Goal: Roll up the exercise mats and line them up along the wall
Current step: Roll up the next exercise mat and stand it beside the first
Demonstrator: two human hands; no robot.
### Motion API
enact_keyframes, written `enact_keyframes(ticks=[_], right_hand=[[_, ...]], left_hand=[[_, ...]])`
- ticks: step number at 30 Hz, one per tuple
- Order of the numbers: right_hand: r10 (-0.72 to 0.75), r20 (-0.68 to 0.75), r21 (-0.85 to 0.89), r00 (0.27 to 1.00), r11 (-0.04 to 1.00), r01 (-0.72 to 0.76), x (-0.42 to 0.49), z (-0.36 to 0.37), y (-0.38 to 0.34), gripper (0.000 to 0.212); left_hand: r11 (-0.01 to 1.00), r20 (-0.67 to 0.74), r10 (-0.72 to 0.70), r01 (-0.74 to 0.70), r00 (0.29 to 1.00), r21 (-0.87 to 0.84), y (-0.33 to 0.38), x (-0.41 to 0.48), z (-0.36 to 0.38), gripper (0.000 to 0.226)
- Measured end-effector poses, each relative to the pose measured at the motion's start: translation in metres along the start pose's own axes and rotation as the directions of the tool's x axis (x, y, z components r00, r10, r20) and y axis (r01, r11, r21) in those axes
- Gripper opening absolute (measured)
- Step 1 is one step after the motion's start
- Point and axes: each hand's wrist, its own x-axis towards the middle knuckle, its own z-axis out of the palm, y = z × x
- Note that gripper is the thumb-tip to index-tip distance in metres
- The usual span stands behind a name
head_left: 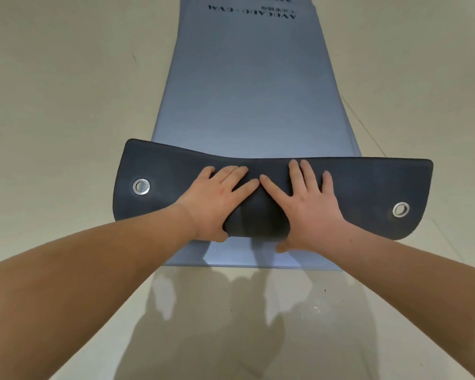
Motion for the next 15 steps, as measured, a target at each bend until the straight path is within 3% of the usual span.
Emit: enact_keyframes(ticks=[4, 8, 15], right_hand=[[-0.064, -0.025, 0.074, 0.998, 0.995, 0.066, 0.028, -0.001, 0.011, 0.152], [-0.165, 0.088, 0.178, 0.982, 0.973, 0.148, 0.048, -0.013, 0.023, 0.154], [-0.027, -0.045, -0.107, 0.999, 0.994, 0.022, 0.033, 0.006, -0.015, 0.145]], left_hand=[[0.988, -0.02, -0.11, 0.111, 0.994, 0.109, 0.006, -0.002, 0.011, 0.128], [0.977, -0.017, -0.17, 0.171, 0.985, 0.129, 0.005, -0.018, 0.03, 0.133], [0.991, 0.102, -0.132, 0.135, 0.986, -0.022, -0.002, -0.004, 0.041, 0.134]])
